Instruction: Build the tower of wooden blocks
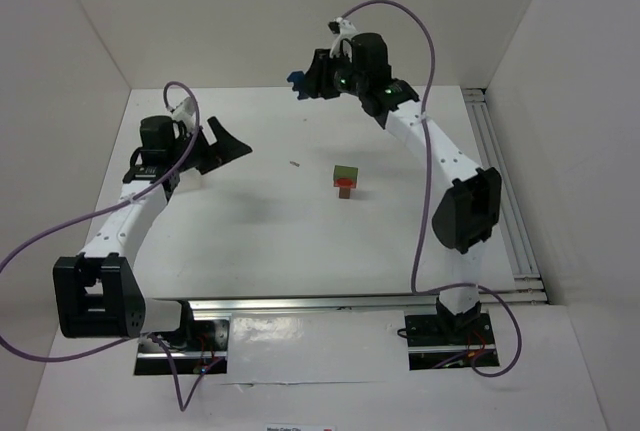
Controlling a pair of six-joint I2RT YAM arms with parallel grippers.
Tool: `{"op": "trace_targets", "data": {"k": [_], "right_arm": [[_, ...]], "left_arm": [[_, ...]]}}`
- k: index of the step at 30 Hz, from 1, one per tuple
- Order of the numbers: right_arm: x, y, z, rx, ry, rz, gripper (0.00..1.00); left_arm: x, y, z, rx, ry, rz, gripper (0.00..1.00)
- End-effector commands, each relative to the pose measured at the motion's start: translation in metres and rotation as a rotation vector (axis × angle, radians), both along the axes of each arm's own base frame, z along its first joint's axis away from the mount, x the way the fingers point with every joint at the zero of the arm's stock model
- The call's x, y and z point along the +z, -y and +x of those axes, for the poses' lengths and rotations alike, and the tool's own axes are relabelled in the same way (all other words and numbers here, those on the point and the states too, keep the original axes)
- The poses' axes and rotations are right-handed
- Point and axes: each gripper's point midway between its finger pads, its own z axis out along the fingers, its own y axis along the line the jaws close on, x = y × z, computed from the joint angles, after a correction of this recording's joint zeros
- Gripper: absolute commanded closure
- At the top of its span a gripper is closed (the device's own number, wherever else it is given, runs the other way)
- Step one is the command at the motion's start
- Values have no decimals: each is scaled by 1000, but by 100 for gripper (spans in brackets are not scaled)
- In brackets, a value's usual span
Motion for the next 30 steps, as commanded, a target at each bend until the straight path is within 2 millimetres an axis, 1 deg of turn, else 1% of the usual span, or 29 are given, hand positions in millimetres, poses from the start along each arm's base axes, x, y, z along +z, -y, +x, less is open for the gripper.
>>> {"op": "trace_targets", "data": {"k": [1, 3, 4, 5, 6, 7, 8, 9, 10, 11, 12, 13, 15, 16, 17, 18, 19, 20, 21, 22, 23, 24, 25, 27, 28, 30], "right_arm": [[29, -12, -63, 201, -33, 106, 72], [32, -9, -83, 241, -47, 122, 72], [21, -6, -92, 248, -88, 122, 72], [32, -1, -103, 249, -74, 127, 72], [30, 2, -109, 248, -88, 122, 70], [19, 5, -118, 258, -133, 109, 70], [28, 8, -130, 281, -122, 119, 70], [18, 9, -139, 293, -156, 120, 70], [19, 10, -146, 314, -151, 127, 70], [21, 7, -156, 341, -156, 138, 69], [27, 8, -168, 379, -152, 149, 69], [23, 6, -177, 406, -167, 149, 69], [27, -2, -193, 469, -164, 158, 69], [27, -7, -201, 496, -167, 159, 69], [27, -11, -206, 519, -158, 154, 69], [29, -13, -209, 530, -153, 149, 69], [29, -17, -214, 546, -154, 148, 68], [30, -16, -212, 529, -156, 143, 68], [30, -19, -216, 538, -156, 142, 68], [32, -20, -217, 551, -148, 148, 66], [28, -22, -220, 559, -159, 144, 66], [30, -23, -219, 560, -147, 148, 66], [26, -27, -222, 577, -160, 146, 66], [27, -30, -225, 589, -152, 148, 66], [24, -32, -226, 595, -170, 150, 66], [26, -35, -228, 605, -161, 153, 66]], "left_arm": [[75, 19, -12, -241, 291, -180, 1], [82, 24, -27, -338, 316, -246, 1], [93, 24, -29, -357, 364, -269, 1], [96, 22, -31, -368, 382, -280, 1], [95, 26, -39, -415, 390, -297, 1], [100, 29, -46, -443, 390, -329, 1], [105, 32, -54, -512, 458, -318, 1], [109, 34, -57, -541, 475, -322, 1], [113, 39, -63, -573, 482, -330, 1], [110, 44, -65, -605, 482, -331, 1], [109, 44, -68, -620, 478, -330, 1], [112, 49, -70, -663, 482, -323, 1], [115, 57, -76, -701, 485, -326, 0], [114, 60, -76, -712, 491, -326, 0], [116, 63, -76, -722, 489, -326, 0], [112, 63, -72, -718, 468, -330, 0], [117, 62, -68, -707, 472, -323, 0], [107, 62, -63, -698, 428, -324, 0], [105, 62, -63, -697, 422, -324, 0], [108, 62, -64, -694, 412, -338, 0], [106, 62, -65, -699, 436, -328, 0], [113, 62, -67, -707, 471, -331, 0], [117, 63, -68, -711, 486, -331, 0], [112, 66, -71, -725, 458, -350, 0], [114, 66, -71, -729, 475, -343, 0], [116, 69, -76, -750, 476, -350, 0]]}}
